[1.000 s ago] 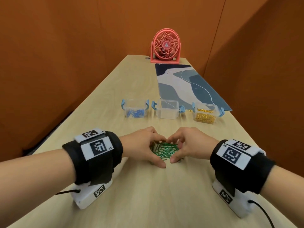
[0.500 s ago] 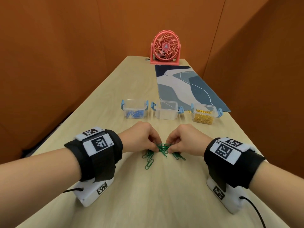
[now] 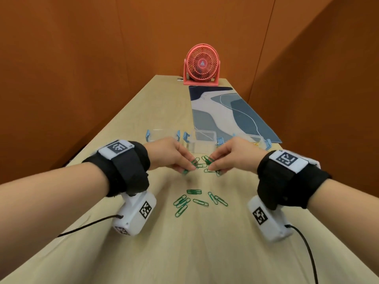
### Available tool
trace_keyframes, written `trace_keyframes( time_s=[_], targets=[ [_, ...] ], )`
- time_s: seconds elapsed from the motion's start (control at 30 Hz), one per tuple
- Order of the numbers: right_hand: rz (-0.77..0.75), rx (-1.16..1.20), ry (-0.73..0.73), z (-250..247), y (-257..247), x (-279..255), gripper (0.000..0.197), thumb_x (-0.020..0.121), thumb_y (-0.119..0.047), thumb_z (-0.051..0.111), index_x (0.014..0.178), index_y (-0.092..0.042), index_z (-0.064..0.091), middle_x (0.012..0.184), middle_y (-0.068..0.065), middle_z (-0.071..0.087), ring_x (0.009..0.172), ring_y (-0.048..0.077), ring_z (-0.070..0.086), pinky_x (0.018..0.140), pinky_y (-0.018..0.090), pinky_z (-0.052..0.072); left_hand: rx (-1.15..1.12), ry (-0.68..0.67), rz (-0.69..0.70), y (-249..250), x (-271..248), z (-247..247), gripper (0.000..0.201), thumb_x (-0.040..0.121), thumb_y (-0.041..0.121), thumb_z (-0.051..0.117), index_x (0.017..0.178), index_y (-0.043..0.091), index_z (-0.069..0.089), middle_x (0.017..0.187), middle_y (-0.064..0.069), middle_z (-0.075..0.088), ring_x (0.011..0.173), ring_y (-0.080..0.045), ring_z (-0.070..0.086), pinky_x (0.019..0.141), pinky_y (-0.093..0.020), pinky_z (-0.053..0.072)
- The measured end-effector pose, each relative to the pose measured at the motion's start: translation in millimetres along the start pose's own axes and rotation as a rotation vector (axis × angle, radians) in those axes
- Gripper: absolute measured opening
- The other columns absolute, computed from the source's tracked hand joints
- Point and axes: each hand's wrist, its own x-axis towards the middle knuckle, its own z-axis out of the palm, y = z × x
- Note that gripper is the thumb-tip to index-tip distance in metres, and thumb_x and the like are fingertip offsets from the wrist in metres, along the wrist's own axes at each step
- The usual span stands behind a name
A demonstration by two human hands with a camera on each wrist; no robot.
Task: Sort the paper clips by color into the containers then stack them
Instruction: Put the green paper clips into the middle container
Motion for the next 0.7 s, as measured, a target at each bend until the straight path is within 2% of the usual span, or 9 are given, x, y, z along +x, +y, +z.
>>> trace_keyframes(
  time_s=[0.07, 0.17, 0.27, 0.43, 0.5, 0.57, 0.6, 0.7],
  targets=[
    [-0.018, 0.029, 0.051, -9, -5, 9, 0.022, 0.072, -0.009, 0.078, 0.094, -0.006, 0.073, 0.079, 0.005, 0.072, 0.063, 0.009, 0.066, 0.063, 0.011, 0.056, -0.031, 0.040, 0.020, 13, 9, -7, 0.015, 0.074, -0.002, 0.072, 0.089, 0.002, 0.070, 0.077, -0.005, 0.068, 0.055, -0.003, 0.064, 0.055, -0.010, 0.052],
    [-0.017, 0.072, 0.144, -23, -10, 26, 0.028, 0.071, -0.007, 0.078, 0.098, -0.002, 0.072, 0.084, 0.009, 0.072, 0.064, 0.012, 0.066, 0.064, 0.014, 0.056, -0.053, 0.101, 0.037, 31, 25, -18, 0.025, 0.074, -0.002, 0.073, 0.098, -0.003, 0.068, 0.082, -0.007, 0.068, 0.061, -0.008, 0.065, 0.058, -0.012, 0.055],
    [-0.009, 0.096, 0.221, -33, -12, 46, 0.030, 0.071, -0.007, 0.078, 0.099, 0.000, 0.071, 0.084, 0.010, 0.070, 0.063, 0.012, 0.064, 0.060, 0.013, 0.056, -0.047, 0.156, 0.041, 42, 44, -27, 0.031, 0.073, -0.002, 0.073, 0.103, -0.004, 0.066, 0.082, -0.008, 0.067, 0.067, -0.013, 0.063, 0.061, -0.015, 0.057],
    [0.008, 0.089, 0.300, -31, -11, 80, 0.030, 0.072, -0.008, 0.078, 0.100, -0.001, 0.070, 0.091, 0.012, 0.071, 0.063, 0.013, 0.065, 0.057, 0.014, 0.056, -0.016, 0.243, 0.059, 54, 73, -30, 0.025, 0.076, -0.003, 0.071, 0.101, -0.003, 0.067, 0.081, -0.008, 0.067, 0.062, -0.012, 0.063, 0.058, -0.015, 0.056],
    [-0.007, 0.043, 0.316, -26, -8, 91, 0.029, 0.071, -0.009, 0.079, 0.099, -0.003, 0.072, 0.095, 0.013, 0.072, 0.071, 0.016, 0.066, 0.068, 0.021, 0.058, 0.041, 0.252, 0.053, 54, 81, -27, 0.020, 0.078, -0.004, 0.069, 0.098, -0.002, 0.068, 0.081, -0.009, 0.067, 0.057, -0.010, 0.063, 0.056, -0.014, 0.055],
    [-0.035, -0.068, 0.326, -22, -5, 97, 0.028, 0.070, -0.014, 0.080, 0.097, -0.009, 0.073, 0.097, 0.008, 0.072, 0.084, 0.017, 0.065, 0.083, 0.029, 0.056, 0.111, 0.246, 0.044, 51, 87, -23, 0.021, 0.079, -0.003, 0.067, 0.100, -0.001, 0.068, 0.087, -0.013, 0.069, 0.064, -0.012, 0.064, 0.060, -0.014, 0.055],
    [-0.052, -0.107, 0.328, -21, -4, 97, 0.029, 0.071, -0.016, 0.080, 0.098, -0.011, 0.073, 0.099, 0.006, 0.071, 0.089, 0.017, 0.064, 0.086, 0.030, 0.053, 0.146, 0.240, 0.045, 49, 88, -22, 0.022, 0.080, -0.001, 0.067, 0.102, 0.000, 0.069, 0.092, -0.013, 0.069, 0.068, -0.013, 0.064, 0.063, -0.015, 0.055],
    [-0.118, -0.157, 0.333, -23, -5, 91, 0.033, 0.074, -0.015, 0.077, 0.105, -0.013, 0.070, 0.104, 0.004, 0.070, 0.093, 0.015, 0.064, 0.084, 0.025, 0.049, 0.296, 0.273, 0.090, 44, 84, -22, 0.024, 0.081, 0.007, 0.067, 0.105, 0.009, 0.071, 0.095, -0.009, 0.070, 0.076, -0.013, 0.063, 0.071, -0.016, 0.052]
  ],
)
